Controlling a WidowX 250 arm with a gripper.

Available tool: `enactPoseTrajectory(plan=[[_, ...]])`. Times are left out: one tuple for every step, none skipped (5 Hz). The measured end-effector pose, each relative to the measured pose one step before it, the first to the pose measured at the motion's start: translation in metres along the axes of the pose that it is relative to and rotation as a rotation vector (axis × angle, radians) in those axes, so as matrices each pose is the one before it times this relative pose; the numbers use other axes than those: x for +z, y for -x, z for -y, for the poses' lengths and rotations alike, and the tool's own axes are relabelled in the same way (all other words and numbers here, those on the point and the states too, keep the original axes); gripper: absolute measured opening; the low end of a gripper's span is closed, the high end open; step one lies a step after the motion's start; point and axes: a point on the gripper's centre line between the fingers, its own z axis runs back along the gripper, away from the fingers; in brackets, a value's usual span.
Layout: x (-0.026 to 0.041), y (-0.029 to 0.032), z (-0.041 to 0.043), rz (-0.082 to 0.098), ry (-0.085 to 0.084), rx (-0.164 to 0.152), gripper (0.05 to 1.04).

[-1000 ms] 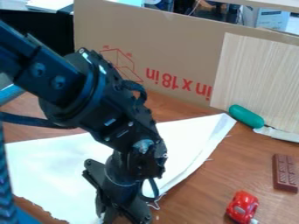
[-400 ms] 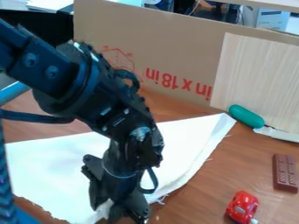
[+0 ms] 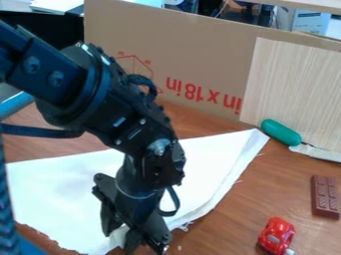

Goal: Unfold the cloth from bottom left to top right

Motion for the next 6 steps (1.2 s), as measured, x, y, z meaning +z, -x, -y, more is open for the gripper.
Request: enactPoseTrajectory(plan=[[0.00116, -0.00262, 0.00017, 0.0039, 0.0109, 0.0087, 0.398], [0.00148, 0.00113, 0.00106, -0.0118, 0.0144, -0.0033, 0.394], [0.00718, -0.0006, -0.00156, 0.0089, 0.0184, 0.007, 0.405], [0.00085, 0.00093, 0.00019, -0.0041, 0.0048, -0.0097, 0.473], [0.00303, 0.0004, 0.0003, 0.0048, 0.0073, -0.0004, 0.54], [0.0, -0.00046, 0.00017, 0.0029, 0.0011, 0.0046, 0.522]])
